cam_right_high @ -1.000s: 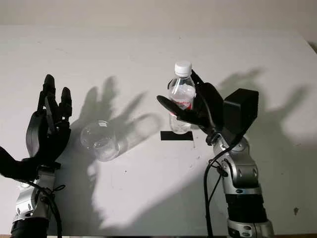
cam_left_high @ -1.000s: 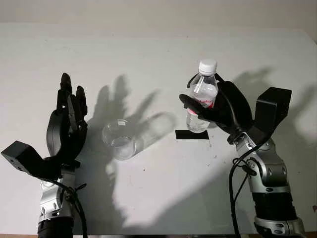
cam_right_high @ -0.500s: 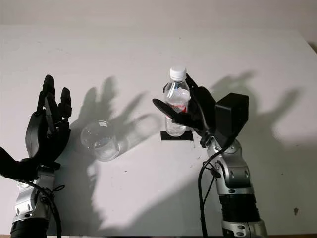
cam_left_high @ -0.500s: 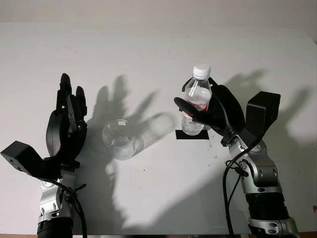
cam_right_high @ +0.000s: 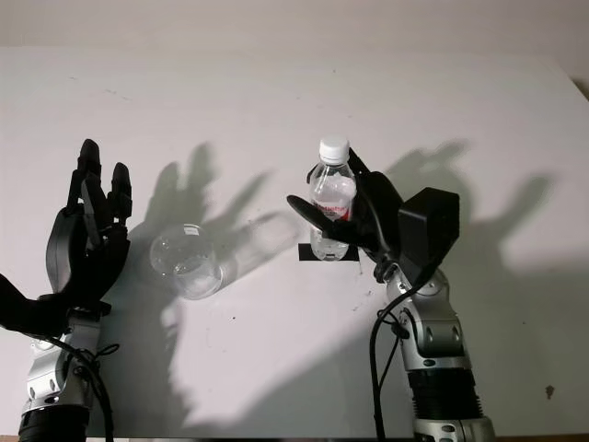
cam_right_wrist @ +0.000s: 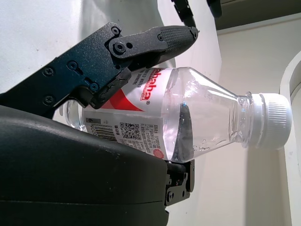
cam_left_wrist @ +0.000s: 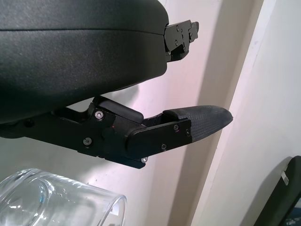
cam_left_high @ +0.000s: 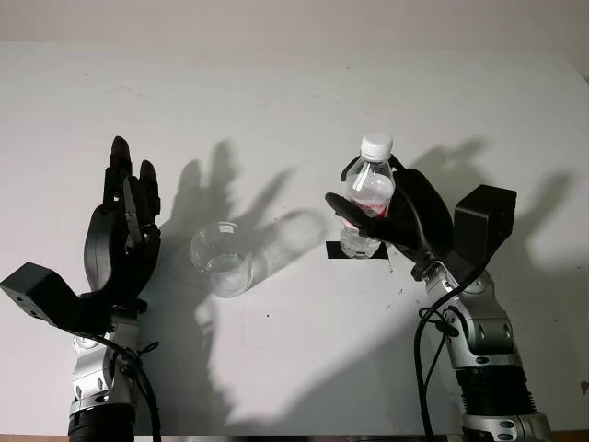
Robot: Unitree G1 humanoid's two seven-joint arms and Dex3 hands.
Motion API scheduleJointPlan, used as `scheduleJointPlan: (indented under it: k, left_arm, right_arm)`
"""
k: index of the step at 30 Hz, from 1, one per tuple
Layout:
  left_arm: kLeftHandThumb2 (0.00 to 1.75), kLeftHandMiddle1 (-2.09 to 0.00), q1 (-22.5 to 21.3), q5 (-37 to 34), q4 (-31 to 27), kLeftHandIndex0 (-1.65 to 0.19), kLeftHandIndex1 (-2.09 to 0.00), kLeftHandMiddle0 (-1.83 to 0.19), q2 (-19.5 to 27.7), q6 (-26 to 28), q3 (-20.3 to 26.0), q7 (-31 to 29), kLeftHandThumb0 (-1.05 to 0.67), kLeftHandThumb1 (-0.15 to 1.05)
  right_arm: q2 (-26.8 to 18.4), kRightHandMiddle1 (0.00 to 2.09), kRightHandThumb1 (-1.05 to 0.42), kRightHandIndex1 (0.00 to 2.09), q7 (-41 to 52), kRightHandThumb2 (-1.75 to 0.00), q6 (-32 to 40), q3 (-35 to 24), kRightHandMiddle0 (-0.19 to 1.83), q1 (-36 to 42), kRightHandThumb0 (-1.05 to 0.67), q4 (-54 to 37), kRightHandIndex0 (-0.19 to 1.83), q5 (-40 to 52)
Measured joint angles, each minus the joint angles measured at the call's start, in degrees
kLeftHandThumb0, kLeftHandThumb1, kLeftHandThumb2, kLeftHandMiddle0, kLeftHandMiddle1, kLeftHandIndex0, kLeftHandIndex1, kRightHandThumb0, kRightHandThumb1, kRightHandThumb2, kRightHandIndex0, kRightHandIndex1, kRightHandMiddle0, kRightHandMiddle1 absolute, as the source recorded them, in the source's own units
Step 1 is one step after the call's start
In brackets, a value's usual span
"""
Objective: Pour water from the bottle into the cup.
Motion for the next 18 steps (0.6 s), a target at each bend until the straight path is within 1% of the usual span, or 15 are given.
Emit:
scheduleJointPlan:
  k: [8, 11, 13, 15, 18]
  left_arm:
    - [0.63, 0.00, 0.00, -0.15, 0.01, 0.19, 0.00, 0.19, 0.05, 0.27, 0.33, -0.23, -0.72, 1.05]
    - [0.64, 0.00, 0.00, -0.14, 0.00, 0.19, 0.00, 0.19, 0.06, 0.29, 0.37, -0.25, -0.71, 1.05]
    - [0.64, 0.00, 0.01, -0.14, 0.00, 0.19, 0.00, 0.19, 0.06, 0.28, 0.39, -0.26, -0.71, 1.05]
    - [0.64, 0.00, 0.01, -0.14, 0.01, 0.19, 0.00, 0.19, 0.06, 0.28, 0.43, -0.38, -0.71, 1.05]
    - [0.64, 0.00, 0.01, -0.29, 0.02, 0.19, 0.00, 0.19, 0.06, 0.28, 0.56, -0.76, -0.71, 1.05]
  right_arm:
    - [0.00, 2.09, -1.05, 2.09, 1.45, -0.52, -2.01, -0.02, 0.60, 0.29, -0.47, 0.89, 0.98, 0.04]
    - [0.00, 2.09, -1.05, 2.09, 2.31, -0.48, -3.35, -0.11, 0.50, 0.38, -0.50, 1.66, 0.81, 0.27]
    - [-0.12, 2.09, -1.05, 2.09, 3.56, -0.43, -4.11, -0.11, 0.35, 0.41, -0.53, 2.07, 0.60, 0.30]
    - [-0.18, 2.09, -1.05, 2.09, 4.30, -0.40, -4.91, -0.09, 0.24, 0.50, -0.54, 2.40, 0.47, 0.28]
    - [-0.21, 2.09, -1.05, 2.09, 4.45, -0.38, -5.07, -0.11, 0.13, 0.63, -0.55, 2.40, 0.33, 0.23]
